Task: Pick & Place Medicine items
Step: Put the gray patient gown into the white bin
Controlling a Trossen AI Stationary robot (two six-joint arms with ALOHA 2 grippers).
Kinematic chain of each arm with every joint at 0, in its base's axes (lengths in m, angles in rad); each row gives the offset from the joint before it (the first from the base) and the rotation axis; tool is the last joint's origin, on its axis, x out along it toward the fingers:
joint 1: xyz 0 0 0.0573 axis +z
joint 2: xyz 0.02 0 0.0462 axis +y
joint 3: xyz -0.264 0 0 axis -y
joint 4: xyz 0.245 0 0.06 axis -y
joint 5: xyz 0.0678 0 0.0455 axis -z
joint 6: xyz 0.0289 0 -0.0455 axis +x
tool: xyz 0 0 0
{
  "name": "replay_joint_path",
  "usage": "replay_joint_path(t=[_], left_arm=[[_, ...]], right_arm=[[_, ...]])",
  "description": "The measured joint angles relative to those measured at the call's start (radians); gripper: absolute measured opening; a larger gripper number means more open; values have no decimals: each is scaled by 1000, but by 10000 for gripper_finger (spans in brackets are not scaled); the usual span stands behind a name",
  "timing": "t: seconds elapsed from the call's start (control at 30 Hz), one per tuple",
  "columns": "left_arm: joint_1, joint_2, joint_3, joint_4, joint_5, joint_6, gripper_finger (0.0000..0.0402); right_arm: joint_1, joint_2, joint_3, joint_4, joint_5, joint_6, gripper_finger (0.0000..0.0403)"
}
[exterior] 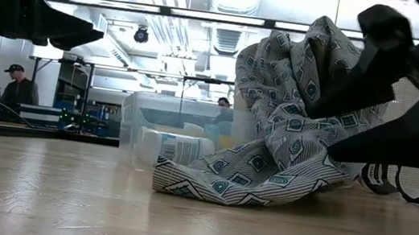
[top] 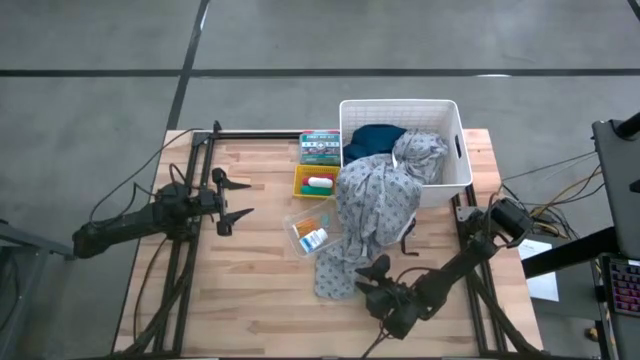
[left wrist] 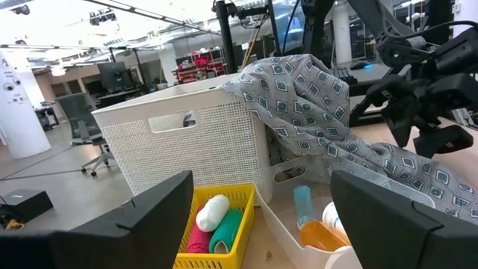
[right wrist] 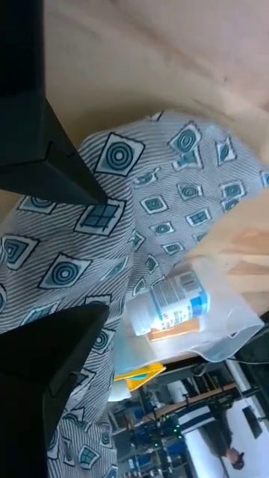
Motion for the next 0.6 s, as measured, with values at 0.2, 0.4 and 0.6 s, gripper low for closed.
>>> replay_joint_path(t=[0.2,0.4,0.6], left_arm=[[0,0,0,0,0,0,320],[0,0,0,0,0,0,320],[0,0,0,0,0,0,320]], right_arm=[[-43,0,0,0,-40,60,224],[-81,0,0,-4,-101,107,224],[-87,0,0,-4,-108,112,218]])
